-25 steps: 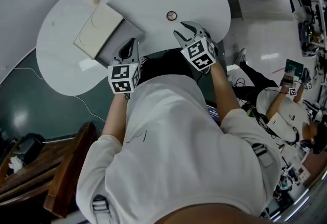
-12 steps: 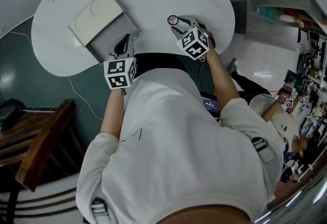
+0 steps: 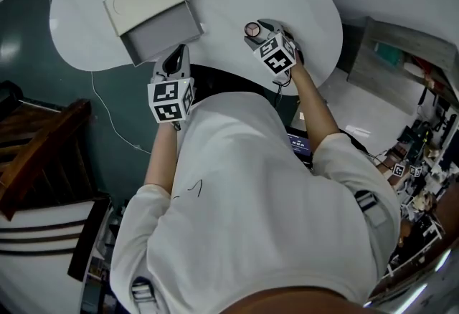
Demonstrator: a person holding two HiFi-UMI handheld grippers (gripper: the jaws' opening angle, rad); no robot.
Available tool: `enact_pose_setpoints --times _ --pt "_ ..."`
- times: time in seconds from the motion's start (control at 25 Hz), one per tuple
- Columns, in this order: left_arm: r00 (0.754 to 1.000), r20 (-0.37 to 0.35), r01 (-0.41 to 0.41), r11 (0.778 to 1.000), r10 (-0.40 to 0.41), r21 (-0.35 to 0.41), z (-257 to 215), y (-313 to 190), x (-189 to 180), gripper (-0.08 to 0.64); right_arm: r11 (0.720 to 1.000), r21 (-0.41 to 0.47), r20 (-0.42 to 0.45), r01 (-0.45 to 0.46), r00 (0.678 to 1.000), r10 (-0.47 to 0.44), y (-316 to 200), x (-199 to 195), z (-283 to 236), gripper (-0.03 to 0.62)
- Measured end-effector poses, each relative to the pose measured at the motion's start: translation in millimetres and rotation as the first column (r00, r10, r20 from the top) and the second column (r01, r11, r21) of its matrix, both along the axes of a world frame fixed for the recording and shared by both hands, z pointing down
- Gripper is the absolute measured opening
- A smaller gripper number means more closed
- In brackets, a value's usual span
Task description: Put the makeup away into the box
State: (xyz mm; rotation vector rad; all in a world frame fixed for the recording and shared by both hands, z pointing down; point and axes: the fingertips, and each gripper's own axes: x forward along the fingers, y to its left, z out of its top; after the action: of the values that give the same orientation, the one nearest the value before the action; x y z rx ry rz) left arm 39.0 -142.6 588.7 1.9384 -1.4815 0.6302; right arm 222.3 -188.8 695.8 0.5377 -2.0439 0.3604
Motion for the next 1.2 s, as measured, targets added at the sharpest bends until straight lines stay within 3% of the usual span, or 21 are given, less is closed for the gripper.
enact_pose_setpoints --times 0.36,0.44,0.68,1.2 --pt "0.992 0.004 0.124 0.992 -0.124 -0.001 5.2 17.5 0.8 0.025 0.998 -0.041 0.005 0.056 0.998 -0.056 -4.0 -2.1 16.6 0.239" --pt "0.991 0.006 0.134 0.991 -0.134 0.007 4.2 16.8 -0.1 0.025 0.998 -0.05 0.011 0.049 0.999 -0.049 -2.2 -2.6 17.8 0.21" --pt "0.99 0.002 0.141 0.99 -0.141 0.028 -1.0 22.7 -9.5 0.025 0.999 -0.036 0.03 0.017 0.999 -0.016 -2.6 -9.9 10.6 0.21" --pt "0.983 -0.011 0.181 0.98 -0.181 0.085 -13.1 32.1 -61.8 0.025 0.997 0.046 0.164 -0.067 0.985 0.059 -12.6 -72.8 -50.3 0.21"
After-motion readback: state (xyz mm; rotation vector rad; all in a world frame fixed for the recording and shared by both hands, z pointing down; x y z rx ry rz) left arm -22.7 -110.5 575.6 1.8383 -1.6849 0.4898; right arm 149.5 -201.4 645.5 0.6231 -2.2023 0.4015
